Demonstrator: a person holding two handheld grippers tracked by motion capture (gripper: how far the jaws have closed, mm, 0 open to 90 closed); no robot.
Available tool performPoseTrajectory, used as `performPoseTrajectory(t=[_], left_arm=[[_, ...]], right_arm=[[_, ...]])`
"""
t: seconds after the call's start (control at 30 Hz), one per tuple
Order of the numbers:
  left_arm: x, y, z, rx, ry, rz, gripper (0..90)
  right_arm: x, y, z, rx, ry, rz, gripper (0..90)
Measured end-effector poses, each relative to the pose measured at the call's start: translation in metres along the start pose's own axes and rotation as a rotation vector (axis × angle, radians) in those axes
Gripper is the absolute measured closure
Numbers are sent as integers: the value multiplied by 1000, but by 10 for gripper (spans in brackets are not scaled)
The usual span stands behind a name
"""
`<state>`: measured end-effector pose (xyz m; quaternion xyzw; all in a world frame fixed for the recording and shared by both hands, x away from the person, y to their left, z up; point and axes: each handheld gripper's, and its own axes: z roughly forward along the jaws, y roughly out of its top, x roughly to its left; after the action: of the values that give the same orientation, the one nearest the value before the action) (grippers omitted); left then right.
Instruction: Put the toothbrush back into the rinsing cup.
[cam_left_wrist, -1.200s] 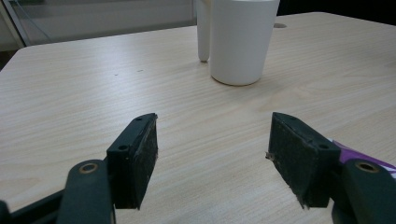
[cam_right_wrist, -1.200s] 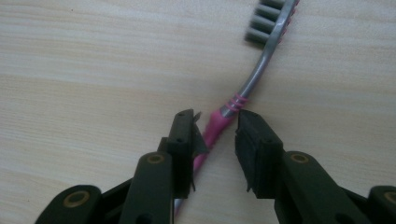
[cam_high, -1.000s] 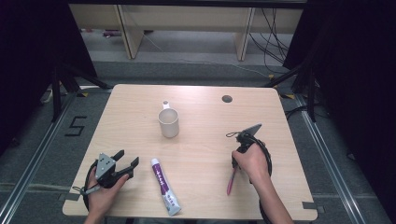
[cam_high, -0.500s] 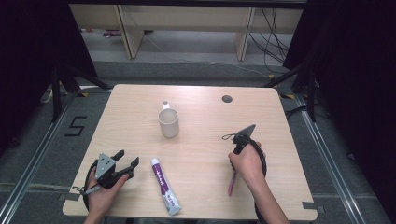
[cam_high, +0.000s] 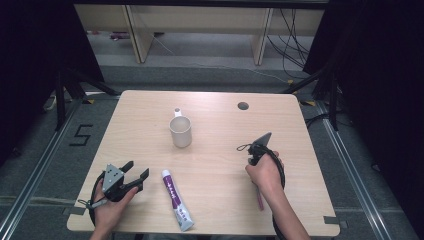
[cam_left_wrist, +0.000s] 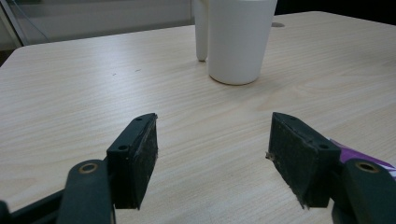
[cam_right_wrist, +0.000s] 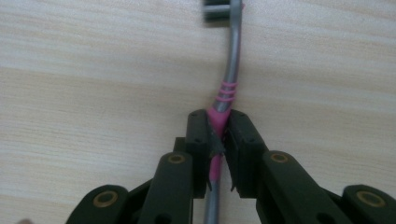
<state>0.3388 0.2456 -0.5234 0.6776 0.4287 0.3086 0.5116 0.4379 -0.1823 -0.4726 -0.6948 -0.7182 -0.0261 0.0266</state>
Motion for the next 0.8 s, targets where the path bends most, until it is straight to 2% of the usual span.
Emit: performPoseTrajectory(t=[0.03,0.07,0.1,0.13,0.2,0.33,0.37,0.4,0.43,0.47,0.5,0.53,0.6,0.63,0.67,0.7,0.77,0.8], left_arm=[[0,0,-1,7,5,0,325],[0,0,0,5,3,1,325],[0,0,0,0,-1,-1,325],[0,0,0,2,-1,0,325],[0,0,0,2,-1,0,325],[0,0,0,2,-1,0,324],[-1,0,0,2,-2,-2,324],[-1,0,0,3,-1,-1,324],[-1,0,0,3,-1,-1,324],[-1,0,0,3,-1,-1,324],[-1,0,0,2,-2,-2,324],[-1,0,0,2,-2,-2,324],[0,0,0,2,-3,-2,323],[0,0,0,4,-2,-3,323],[0,0,0,4,-2,-3,322],[0,0,0,3,-3,-4,323],[0,0,0,5,-2,-2,322],[0,0,0,5,-2,-3,322]], right_arm=[[1,0,-1,-5,-34,-9,803],[0,-1,-1,-17,-24,-50,804],[0,-1,-1,-20,-32,-43,805],[-1,-1,0,-30,-44,-60,805],[-2,-1,-1,-35,-35,-91,806],[-2,-1,-2,-37,-19,-87,807],[-3,-2,-4,-53,-17,-110,808],[-4,-1,-6,-50,8,-109,808],[-2,-2,-7,-77,-11,-108,808],[-4,-2,-9,-85,35,-137,808],[-2,-3,-11,-101,0,-118,808],[-2,-3,-11,-101,0,-118,808],[-2,-4,-17,-129,20,-171,807],[-1,-5,-19,-143,28,-160,808],[-3,-5,-21,-150,76,-172,808],[-1,-6,-22,-176,46,-174,808],[0,-7,-26,-209,47,-193,808],[1,-7,-26,-221,50,-183,809]])
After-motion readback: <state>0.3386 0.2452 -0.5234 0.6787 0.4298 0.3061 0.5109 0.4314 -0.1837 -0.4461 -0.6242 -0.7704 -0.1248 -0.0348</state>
